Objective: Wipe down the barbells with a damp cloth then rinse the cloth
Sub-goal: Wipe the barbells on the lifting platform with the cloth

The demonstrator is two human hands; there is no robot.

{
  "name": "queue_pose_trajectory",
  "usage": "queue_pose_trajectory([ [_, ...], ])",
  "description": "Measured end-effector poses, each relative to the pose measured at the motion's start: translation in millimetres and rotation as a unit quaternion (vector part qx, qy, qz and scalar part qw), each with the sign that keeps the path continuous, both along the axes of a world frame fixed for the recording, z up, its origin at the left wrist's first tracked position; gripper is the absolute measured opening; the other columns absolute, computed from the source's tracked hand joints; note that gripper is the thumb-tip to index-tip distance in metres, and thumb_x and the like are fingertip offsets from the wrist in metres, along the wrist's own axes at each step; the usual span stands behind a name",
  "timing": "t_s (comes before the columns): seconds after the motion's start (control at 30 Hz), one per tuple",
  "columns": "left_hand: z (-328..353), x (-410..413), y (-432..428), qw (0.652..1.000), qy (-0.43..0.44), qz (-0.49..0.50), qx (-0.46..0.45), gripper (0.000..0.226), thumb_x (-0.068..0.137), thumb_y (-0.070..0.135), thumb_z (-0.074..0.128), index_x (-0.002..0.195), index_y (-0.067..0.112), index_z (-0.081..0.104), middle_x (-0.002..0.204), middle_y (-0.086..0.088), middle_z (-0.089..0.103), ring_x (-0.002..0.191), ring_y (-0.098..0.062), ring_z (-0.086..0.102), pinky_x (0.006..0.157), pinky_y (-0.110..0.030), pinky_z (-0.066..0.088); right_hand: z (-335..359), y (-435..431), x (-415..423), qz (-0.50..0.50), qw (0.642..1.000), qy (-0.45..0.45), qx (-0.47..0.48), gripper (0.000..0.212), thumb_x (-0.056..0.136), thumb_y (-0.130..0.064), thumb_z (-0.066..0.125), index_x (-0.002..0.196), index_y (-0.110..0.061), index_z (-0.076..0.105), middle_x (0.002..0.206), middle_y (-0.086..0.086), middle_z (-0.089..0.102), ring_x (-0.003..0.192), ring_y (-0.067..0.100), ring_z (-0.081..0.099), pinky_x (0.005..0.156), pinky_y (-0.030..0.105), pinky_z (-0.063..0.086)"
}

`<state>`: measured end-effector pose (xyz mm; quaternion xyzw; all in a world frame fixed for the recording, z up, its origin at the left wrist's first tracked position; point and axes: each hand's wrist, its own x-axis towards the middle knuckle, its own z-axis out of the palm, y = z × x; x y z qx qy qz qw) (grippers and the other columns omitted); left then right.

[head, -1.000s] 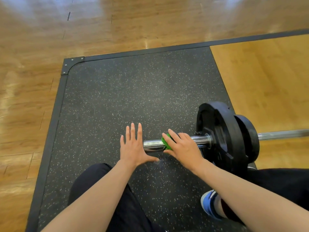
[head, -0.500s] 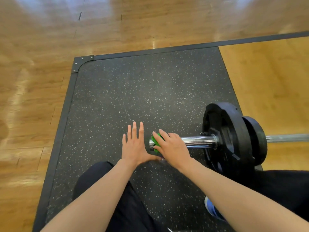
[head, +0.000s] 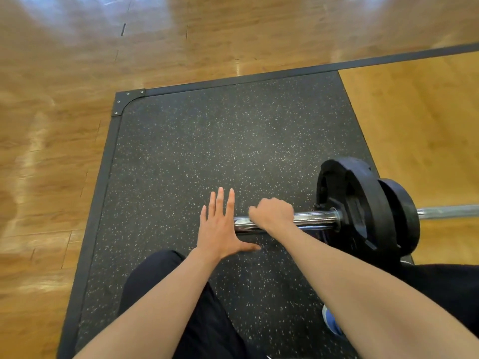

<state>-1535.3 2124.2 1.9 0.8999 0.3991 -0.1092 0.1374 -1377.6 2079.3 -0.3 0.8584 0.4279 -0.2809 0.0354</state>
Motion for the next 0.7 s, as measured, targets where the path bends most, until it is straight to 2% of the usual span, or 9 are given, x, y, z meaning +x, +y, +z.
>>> queue_pose_trajectory([
  [0.13,-4.4,-3.9,0.6,1.0,-0.006,0.003,0.003,0.155,0.046,0.099,0.055,0.157,0.022,-0.021,0.167,-0.007,-0.016,0.154,-0.029,-0.013,0.123,-0.055,0.015,-9.6,-16.4,-33.5,0.112,0.98,-0.065,0.153,0.04,0.105,-0.042,0.031,0.106,-0.024,0.067,0.099,0.0,0.071,0.083,0.026,0.069,0.066,0.036,0.042],
  [0.2,-4.6,-1.6,1.5,1.0,-0.005,-0.002,0.004,0.154,0.045,0.102,0.049,0.157,0.022,-0.022,0.167,-0.007,-0.017,0.154,-0.029,-0.013,0.124,-0.055,0.014,-17.6,-41.3,-24.1,0.167,0.957,-0.096,0.217,0.039,0.107,-0.047,0.031,0.119,-0.027,0.063,0.104,-0.004,0.068,0.081,0.022,0.066,0.07,0.037,0.043],
  [0.27,-4.0,2.0,1.0,1.0,-0.002,-0.006,-0.001,0.158,0.042,0.105,0.047,0.155,0.023,-0.026,0.167,-0.007,-0.02,0.154,-0.03,-0.015,0.125,-0.055,0.009,-28.5,-67.2,-9.0,0.185,0.944,-0.124,0.243,0.041,0.106,-0.048,0.033,0.133,-0.027,0.056,0.118,-0.003,0.064,0.088,0.022,0.063,0.081,0.039,0.044],
  [0.37,-3.5,7.7,-0.5,1.0,0.007,-0.024,-0.002,0.158,0.043,0.106,0.046,0.153,0.023,-0.03,0.165,-0.007,-0.024,0.153,-0.03,-0.019,0.125,-0.055,0.005,-34.3,-92.8,16.5,0.126,0.937,-0.164,0.28,0.038,0.105,-0.044,0.04,0.133,-0.025,0.057,0.122,-0.002,0.06,0.094,0.023,0.059,0.09,0.041,0.042],
  [0.43,-3.6,11.0,-0.8,0.999,0.005,-0.037,0.012,0.157,0.044,0.107,0.043,0.153,0.022,-0.031,0.165,-0.007,-0.024,0.153,-0.03,-0.02,0.125,-0.055,0.005,-35.0,-103.4,31.8,0.076,0.937,-0.187,0.287,0.035,0.105,-0.041,0.04,0.128,-0.024,0.06,0.115,-0.002,0.061,0.093,0.023,0.058,0.092,0.043,0.041],
  [0.53,-4.8,11.6,-0.8,0.999,0.005,-0.046,0.013,0.152,0.048,0.108,0.036,0.154,0.021,-0.029,0.165,-0.006,-0.024,0.153,-0.029,-0.02,0.125,-0.055,0.005,-32.5,-110.1,49.0,0.004,0.939,-0.192,0.286,0.031,0.102,-0.036,0.041,0.113,-0.019,0.065,0.1,0.001,0.06,0.086,0.025,0.054,0.086,0.041,0.04],
  [0.6,-7.1,11.7,-1.0,0.999,-0.002,-0.05,0.019,0.148,0.051,0.109,0.032,0.155,0.022,-0.027,0.166,-0.005,-0.023,0.153,-0.03,-0.019,0.125,-0.055,0.006,-27.6,-104.4,45.6,-0.055,0.946,-0.184,0.26,0.032,0.098,-0.034,0.04,0.1,-0.017,0.067,0.094,0.003,0.06,0.084,0.025,0.053,0.085,0.041,0.041],
  [0.7,-11.1,12.4,-1.6,0.997,-0.005,-0.07,0.024,0.14,0.055,0.108,0.029,0.156,0.027,-0.025,0.165,-0.002,-0.025,0.153,-0.03,-0.019,0.125,-0.055,0.004,-20.4,-78.4,27.5,-0.115,0.959,-0.173,0.191,0.037,0.093,-0.032,0.034,0.088,-0.015,0.066,0.09,0.004,0.064,0.085,0.026,0.055,0.093,0.045,0.042],
])
